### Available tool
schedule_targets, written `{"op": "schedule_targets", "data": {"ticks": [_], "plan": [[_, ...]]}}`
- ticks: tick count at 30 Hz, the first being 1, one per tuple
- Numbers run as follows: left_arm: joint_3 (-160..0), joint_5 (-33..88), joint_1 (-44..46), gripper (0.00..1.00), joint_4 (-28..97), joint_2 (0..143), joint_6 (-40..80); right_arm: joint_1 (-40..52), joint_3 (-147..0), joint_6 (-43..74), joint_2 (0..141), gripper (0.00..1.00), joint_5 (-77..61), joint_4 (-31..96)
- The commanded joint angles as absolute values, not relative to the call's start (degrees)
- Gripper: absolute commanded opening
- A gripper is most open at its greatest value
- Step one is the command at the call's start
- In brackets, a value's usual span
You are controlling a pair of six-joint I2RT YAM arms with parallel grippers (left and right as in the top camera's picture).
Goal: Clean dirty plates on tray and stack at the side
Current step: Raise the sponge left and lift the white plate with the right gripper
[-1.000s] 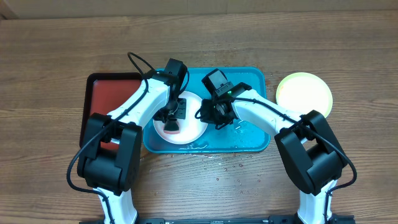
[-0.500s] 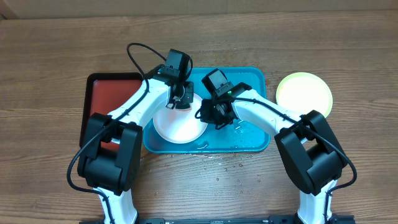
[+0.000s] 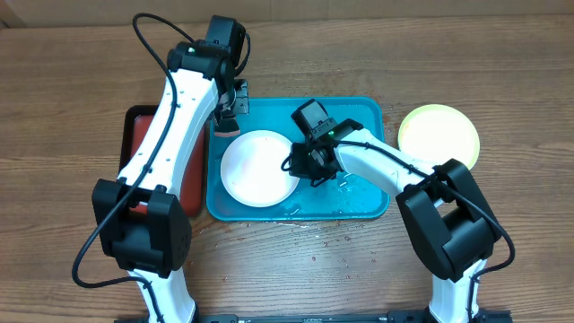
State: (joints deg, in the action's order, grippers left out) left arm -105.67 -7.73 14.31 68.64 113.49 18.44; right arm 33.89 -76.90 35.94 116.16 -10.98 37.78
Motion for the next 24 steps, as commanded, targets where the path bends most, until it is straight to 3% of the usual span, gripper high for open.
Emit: {"op": "schedule_targets", "data": {"ticks": [1,11,24], "plan": [[-106.74,-5.28,14.63,0.05,70.48,113.14,16.25,32.97,-76.27,34.48,111.66,0.04,-9.58,38.09],[-106.13,-4.40,14.63,0.04,68.95,113.14,16.32,34.11,-76.27,32.77,99.72,0.04,16.51,44.84],[-106.13,-4.40,14.63,0.04,68.20,113.14,16.34,39.66,-76.27,33.01,97.93,0.04,49.84,52.21]]}}
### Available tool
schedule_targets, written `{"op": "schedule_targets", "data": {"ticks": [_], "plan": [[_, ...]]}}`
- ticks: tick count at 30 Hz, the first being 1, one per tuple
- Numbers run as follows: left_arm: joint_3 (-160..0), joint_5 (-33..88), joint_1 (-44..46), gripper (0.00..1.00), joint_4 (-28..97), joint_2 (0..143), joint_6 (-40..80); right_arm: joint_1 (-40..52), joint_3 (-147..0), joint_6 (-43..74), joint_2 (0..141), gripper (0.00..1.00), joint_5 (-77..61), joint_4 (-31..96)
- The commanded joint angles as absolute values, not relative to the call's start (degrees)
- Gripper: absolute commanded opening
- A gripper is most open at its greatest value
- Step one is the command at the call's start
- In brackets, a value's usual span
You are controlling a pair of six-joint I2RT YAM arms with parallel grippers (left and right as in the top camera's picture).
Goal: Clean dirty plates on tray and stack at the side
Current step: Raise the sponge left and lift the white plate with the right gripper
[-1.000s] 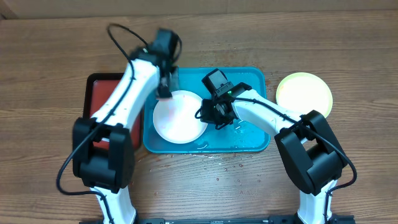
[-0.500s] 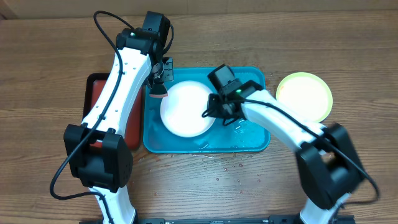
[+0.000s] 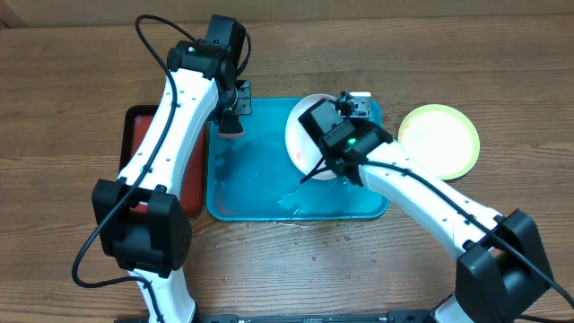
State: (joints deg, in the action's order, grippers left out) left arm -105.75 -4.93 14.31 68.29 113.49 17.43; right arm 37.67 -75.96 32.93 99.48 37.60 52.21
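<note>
A white plate (image 3: 297, 136) hangs tilted above the back right part of the blue tray (image 3: 260, 184). My right gripper (image 3: 352, 104) is shut on the plate's rim, and its wrist covers much of the plate. The tray floor is bare and wet. My left gripper (image 3: 231, 115) hovers over the tray's back left corner, shut on a small pinkish sponge (image 3: 230, 130). A light green plate (image 3: 439, 140) lies flat on the table right of the tray.
A dark red tray (image 3: 136, 144) sits against the blue tray's left side, partly under the left arm. Water drops (image 3: 314, 224) spot the wooden table in front of the blue tray.
The white plate lay flat in the tray's left half with my right gripper at its right edge. Now it is held up tilted over the tray's back right. The left gripper has barely moved.
</note>
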Motion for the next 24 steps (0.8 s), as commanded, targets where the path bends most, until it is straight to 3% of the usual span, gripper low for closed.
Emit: {"op": "schedule_targets", "data": {"ticks": [1,13,24], "plan": [[-106.13,-4.40,14.63,0.04,68.20,113.14,16.34,40.14,-76.27,33.01,97.84,0.04,51.44,52.29],[-106.13,-4.40,14.66,0.04,68.10,113.14,16.34,48.42,-76.27,32.97,97.27,0.04,84.05,53.80],[-106.13,-4.40,14.66,0.04,68.14,113.14,16.34,51.11,-76.27,32.56,97.17,0.04,90.11,54.61]]}}
